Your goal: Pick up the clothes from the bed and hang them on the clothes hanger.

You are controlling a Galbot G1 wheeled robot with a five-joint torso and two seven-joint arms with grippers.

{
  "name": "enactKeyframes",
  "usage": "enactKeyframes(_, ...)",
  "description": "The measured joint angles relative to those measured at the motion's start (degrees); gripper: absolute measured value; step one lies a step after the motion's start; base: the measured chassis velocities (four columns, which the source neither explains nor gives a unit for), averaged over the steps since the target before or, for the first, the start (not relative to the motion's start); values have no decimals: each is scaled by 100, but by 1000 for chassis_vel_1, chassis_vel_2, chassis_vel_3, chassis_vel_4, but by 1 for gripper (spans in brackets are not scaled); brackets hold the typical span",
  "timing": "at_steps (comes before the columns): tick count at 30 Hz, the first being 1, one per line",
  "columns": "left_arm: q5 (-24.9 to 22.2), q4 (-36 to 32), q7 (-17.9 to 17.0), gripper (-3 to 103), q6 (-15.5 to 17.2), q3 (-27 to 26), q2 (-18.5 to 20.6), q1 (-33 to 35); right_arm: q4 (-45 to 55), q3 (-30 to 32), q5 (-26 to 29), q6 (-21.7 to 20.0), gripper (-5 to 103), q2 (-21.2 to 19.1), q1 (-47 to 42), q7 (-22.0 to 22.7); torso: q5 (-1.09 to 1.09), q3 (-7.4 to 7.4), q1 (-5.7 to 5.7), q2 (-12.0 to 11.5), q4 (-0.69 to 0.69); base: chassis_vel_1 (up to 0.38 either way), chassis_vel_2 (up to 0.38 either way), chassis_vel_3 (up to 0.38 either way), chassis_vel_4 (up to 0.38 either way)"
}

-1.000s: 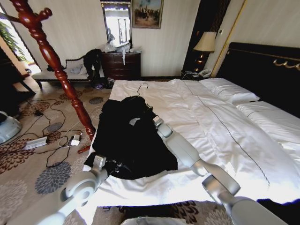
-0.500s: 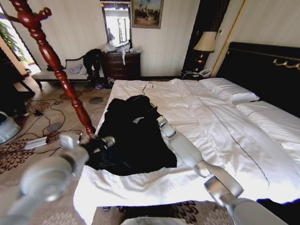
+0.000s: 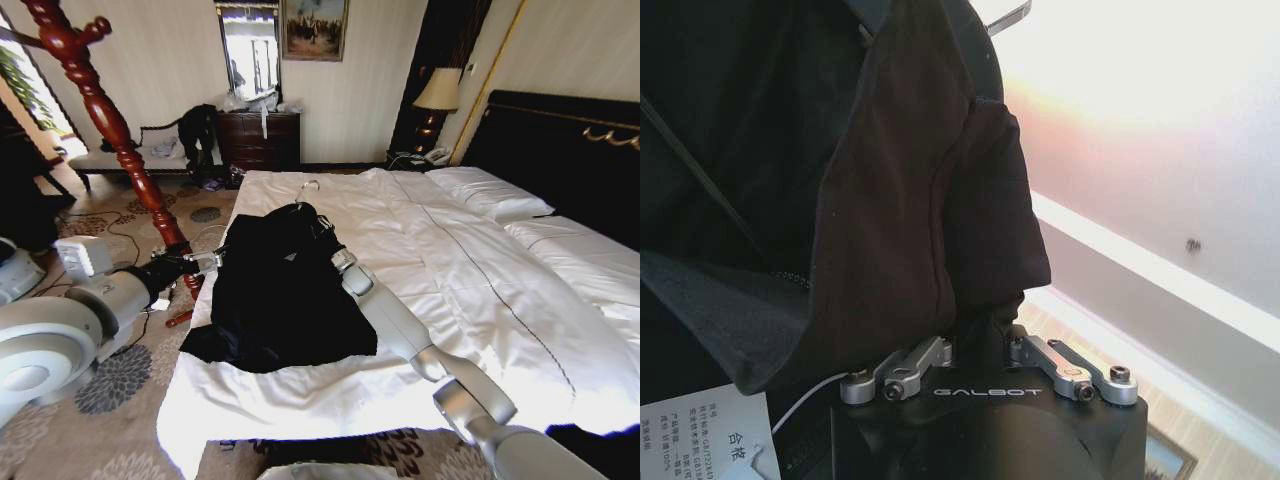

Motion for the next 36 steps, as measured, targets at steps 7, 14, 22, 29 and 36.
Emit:
enactKeyframes(7, -41, 5, 89, 100, 97, 208, 69, -22, 109, -9, -346, 122, 19, 65, 32, 131, 0, 0, 0, 0, 0, 0, 0, 0, 0)
enactKeyframes(14, 204, 8, 97, 100, 183, 280, 182, 58, 391, -226, -439, 150, 19, 83, 79, 137, 0, 0, 0, 0, 1, 0, 0, 0, 0)
enactKeyframes(22, 348, 37, 91, 103, 201, 367, 164, 146, 549, -370, -481, 172, 19, 95, 85, 127, 0, 0, 0, 0, -1, 0, 0, 0, 0)
enactKeyframes(29, 549, 107, 245, 88, 191, 486, 34, 261, 671, -508, -488, 178, 19, 174, 132, 125, 0, 0, 0, 0, 1, 0, 0, 0, 0)
enactKeyframes(36, 709, 145, 259, 60, 177, 494, -16, 312, 786, -566, -468, 168, 19, 164, 130, 128, 0, 0, 0, 0, 0, 0, 0, 0, 0)
